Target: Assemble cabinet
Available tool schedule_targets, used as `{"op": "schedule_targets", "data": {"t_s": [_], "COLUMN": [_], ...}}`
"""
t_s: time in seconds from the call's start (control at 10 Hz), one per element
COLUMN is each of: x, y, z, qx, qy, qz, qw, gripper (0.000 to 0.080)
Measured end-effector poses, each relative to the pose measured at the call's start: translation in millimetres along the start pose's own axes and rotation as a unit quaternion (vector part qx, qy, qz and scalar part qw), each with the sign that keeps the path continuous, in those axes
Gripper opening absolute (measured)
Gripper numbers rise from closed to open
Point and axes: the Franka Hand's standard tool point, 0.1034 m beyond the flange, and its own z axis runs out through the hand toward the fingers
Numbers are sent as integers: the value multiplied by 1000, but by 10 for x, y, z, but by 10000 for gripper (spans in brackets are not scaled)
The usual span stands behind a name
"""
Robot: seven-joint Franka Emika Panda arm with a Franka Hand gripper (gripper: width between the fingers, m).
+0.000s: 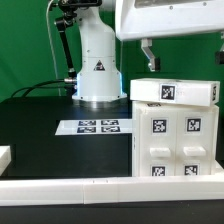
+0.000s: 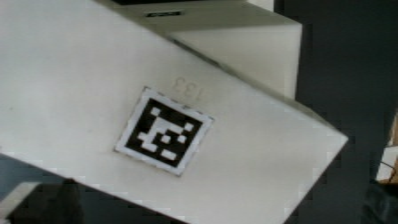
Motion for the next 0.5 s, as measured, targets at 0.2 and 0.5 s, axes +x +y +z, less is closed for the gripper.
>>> {"op": "schedule_targets", "data": {"t_s": [0.2, 0.5], "x": [-24, -74], "y": [13, 50], "z": [-3, 41], "qx": [1, 5], "qy": [-11, -27], "qz": [-94, -222], "qw": [996, 975], "gripper": [796, 796]}}
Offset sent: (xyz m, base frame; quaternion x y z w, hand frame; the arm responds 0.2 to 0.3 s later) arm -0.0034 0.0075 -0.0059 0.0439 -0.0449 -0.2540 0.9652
